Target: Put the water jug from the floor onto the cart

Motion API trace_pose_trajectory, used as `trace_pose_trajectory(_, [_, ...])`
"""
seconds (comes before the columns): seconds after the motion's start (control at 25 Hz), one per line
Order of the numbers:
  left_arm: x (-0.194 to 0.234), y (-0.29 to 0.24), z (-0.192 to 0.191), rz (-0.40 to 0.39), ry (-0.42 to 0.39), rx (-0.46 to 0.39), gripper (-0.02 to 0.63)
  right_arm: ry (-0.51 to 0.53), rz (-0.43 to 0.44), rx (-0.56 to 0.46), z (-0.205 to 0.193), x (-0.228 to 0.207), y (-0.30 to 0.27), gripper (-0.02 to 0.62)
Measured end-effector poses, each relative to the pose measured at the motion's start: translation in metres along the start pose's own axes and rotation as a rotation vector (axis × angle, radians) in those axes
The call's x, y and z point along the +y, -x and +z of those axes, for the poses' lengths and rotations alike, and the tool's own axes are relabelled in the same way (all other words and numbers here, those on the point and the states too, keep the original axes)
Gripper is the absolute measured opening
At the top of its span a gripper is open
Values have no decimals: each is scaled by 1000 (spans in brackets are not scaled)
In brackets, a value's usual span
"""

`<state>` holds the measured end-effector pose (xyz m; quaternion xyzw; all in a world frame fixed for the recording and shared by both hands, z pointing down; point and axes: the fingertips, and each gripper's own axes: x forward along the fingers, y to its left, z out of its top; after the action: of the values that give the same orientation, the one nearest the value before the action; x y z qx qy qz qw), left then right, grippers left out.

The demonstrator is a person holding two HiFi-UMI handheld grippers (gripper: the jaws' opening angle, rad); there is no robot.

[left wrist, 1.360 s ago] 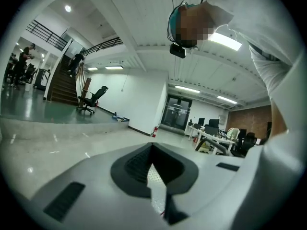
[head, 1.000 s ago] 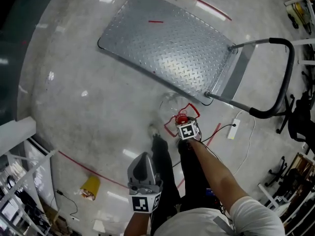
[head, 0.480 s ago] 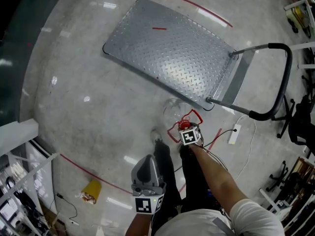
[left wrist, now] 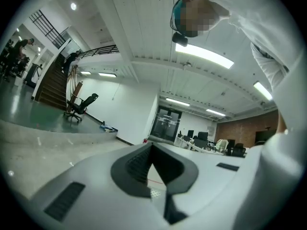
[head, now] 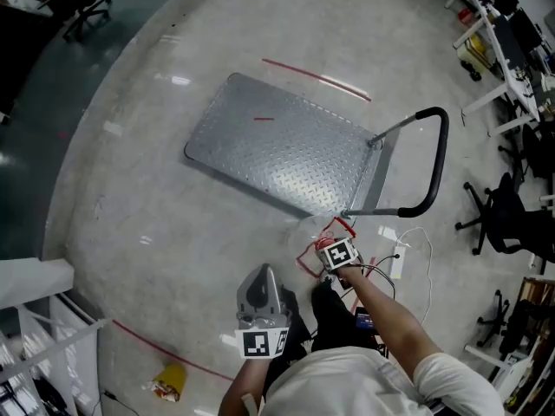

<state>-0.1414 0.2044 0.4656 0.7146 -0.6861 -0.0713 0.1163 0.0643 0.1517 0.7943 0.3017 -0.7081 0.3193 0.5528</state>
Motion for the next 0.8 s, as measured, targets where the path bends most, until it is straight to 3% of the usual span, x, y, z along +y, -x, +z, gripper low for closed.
trace_pose_trajectory(0.36, [-22, -46, 49, -108, -38, -65, 3, -86, -14, -77, 62, -47, 69, 301])
trace_pose_trajectory(0.52, [-41, -91, 58, -133, -53, -79, 3, -96, -24, -117, 103, -86, 72, 301])
trace_pose_trajectory(0.64, [-51, -128, 64, -146, -59, -108, 3, -118, -27, -85, 127, -113, 67, 301])
trace_pose_trajectory(0.8, [-66, -178, 68, -121, -44, -113, 3, -88, -34, -87, 156, -153, 56, 301])
